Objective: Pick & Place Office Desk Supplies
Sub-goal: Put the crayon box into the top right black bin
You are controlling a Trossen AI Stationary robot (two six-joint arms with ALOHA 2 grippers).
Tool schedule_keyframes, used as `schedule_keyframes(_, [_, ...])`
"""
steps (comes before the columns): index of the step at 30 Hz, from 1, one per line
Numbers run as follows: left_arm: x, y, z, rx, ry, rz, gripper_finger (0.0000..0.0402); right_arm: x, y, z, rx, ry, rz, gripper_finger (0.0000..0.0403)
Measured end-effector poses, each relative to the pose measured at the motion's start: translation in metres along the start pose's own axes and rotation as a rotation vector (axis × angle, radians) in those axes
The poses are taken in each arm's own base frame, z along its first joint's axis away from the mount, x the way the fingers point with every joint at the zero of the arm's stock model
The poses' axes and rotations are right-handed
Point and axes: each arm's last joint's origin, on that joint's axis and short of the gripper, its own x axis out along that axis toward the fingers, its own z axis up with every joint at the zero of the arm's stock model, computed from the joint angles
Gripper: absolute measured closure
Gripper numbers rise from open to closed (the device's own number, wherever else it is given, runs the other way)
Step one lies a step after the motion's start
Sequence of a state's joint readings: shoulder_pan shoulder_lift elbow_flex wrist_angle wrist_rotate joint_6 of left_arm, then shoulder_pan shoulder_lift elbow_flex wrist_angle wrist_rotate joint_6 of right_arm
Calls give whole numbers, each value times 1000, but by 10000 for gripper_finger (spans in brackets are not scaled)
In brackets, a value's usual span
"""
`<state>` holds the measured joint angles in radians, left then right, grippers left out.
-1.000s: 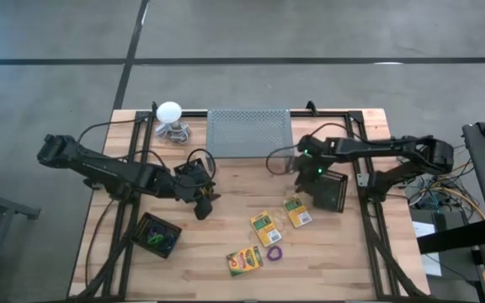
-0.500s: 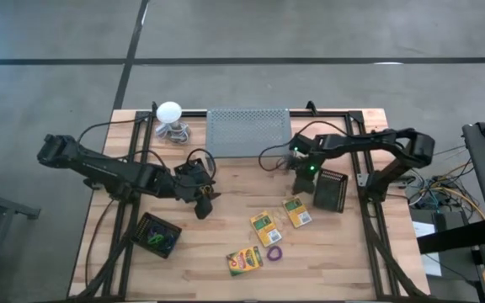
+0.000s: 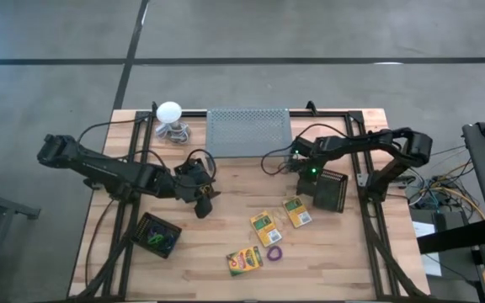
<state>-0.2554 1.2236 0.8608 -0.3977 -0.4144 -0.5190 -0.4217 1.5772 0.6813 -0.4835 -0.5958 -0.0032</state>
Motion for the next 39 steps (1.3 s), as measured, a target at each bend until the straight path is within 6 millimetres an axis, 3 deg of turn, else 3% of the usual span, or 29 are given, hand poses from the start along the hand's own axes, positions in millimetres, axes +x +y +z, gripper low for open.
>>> schedule_keyframes(8, [0,0,0,0,-1,1,172,9,2,-8,27,17,45,239])
schedule_keyframes(25, [0,0,0,0,-2,3,172,17,12,-1,-70,-36,103,240])
schedule_keyframes(39, [0,0,-1,17,4,6,172,28,19,-6,-102,-51,119,289])
